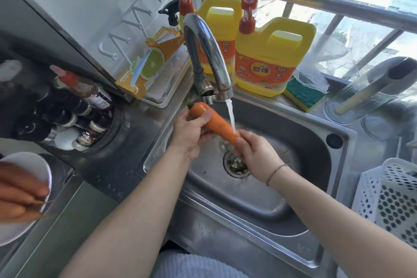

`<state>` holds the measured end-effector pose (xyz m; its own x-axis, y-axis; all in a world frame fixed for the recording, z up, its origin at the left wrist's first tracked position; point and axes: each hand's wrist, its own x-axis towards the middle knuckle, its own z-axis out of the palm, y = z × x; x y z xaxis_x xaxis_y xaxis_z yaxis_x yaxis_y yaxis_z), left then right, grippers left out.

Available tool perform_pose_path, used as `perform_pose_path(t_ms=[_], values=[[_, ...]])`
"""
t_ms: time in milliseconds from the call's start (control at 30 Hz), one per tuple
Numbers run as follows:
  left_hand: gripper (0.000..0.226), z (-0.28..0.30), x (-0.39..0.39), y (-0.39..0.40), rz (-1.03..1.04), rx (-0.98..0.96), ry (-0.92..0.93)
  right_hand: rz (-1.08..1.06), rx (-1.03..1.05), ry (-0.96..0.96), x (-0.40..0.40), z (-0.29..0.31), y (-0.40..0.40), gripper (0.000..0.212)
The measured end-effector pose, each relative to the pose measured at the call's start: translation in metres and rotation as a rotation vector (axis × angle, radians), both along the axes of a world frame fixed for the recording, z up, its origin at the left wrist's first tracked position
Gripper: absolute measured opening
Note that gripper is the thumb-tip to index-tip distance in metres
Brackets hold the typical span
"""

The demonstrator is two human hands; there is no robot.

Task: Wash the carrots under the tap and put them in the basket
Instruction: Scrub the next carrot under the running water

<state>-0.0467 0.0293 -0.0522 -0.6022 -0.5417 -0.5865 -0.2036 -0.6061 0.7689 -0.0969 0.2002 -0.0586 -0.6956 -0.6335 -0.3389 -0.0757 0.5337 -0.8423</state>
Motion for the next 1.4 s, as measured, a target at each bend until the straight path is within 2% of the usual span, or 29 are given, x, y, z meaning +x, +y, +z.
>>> perform_pose_path(t_ms=[33,100,200,300,467,500,567,633,700,767,833,867,933,967,1033,1100,1167,1267,1400], values=[[0.023,0.0,-0.004,0.004,0.046,-0.004,-0.019,0.027,0.088,0.23,0.001,-0.003,0.0,0.03],[0.023,0.002,-0.008,0.007,0.142,0.018,-0.054,0.114,0.198,0.428,0.005,-0.008,0.002,0.043],[0.021,0.005,-0.006,0.001,0.159,0.032,-0.063,0.149,0.137,0.404,0.005,-0.007,0.009,0.046],[0.019,0.004,-0.001,-0.001,0.132,0.069,-0.031,-0.023,0.015,0.179,0.001,0.002,0.004,0.04],[0.023,-0.003,0.003,0.006,0.157,0.077,-0.024,-0.345,-0.213,-0.598,-0.002,0.009,0.002,0.025],[0.025,-0.003,0.004,0.007,0.15,0.066,-0.024,-0.371,-0.222,-0.71,-0.003,0.01,0.004,0.022],[0.033,-0.004,0.005,0.008,0.131,0.039,-0.013,-0.336,-0.167,-0.805,-0.003,0.009,0.007,0.018],[0.036,-0.004,0.006,0.007,0.112,0.011,0.002,-0.223,-0.029,-0.707,0.0,0.007,0.011,0.025],[0.03,-0.005,0.006,0.008,0.086,0.0,0.026,-0.11,0.128,-0.52,0.001,0.006,0.013,0.034],[0.02,-0.006,0.007,0.006,0.05,0.023,0.051,-0.076,0.182,-0.392,0.0,0.007,0.014,0.038],[0.022,-0.009,0.011,0.003,0.027,0.061,0.097,-0.088,0.13,-0.395,-0.002,0.008,0.014,0.041],[0.027,-0.012,0.013,0.002,0.015,0.078,0.132,-0.132,0.057,-0.469,-0.003,0.007,0.013,0.042],[0.037,-0.013,0.016,0.002,-0.026,0.134,0.19,-0.254,-0.136,-0.593,-0.002,0.008,0.014,0.035],[0.038,-0.01,0.016,0.003,-0.063,0.147,0.187,-0.302,-0.209,-0.573,-0.001,0.008,0.015,0.029],[0.039,-0.006,0.014,0.005,-0.123,0.129,0.114,-0.315,-0.256,-0.378,-0.001,0.005,0.017,0.017],[0.034,-0.005,0.01,0.005,-0.096,0.128,0.04,-0.295,-0.249,-0.167,0.0,-0.001,0.021,0.024],[0.031,-0.007,0.008,0.005,-0.025,0.161,0.012,-0.282,-0.256,-0.088,0.002,-0.003,0.025,0.035],[0.028,-0.01,0.009,0.003,-0.008,0.196,0.066,-0.286,-0.259,-0.14,0.0,-0.001,0.028,0.031],[0.02,-0.012,0.013,0.002,-0.017,0.127,0.147,-0.204,-0.176,-0.393,-0.008,0.01,0.026,0.01]])
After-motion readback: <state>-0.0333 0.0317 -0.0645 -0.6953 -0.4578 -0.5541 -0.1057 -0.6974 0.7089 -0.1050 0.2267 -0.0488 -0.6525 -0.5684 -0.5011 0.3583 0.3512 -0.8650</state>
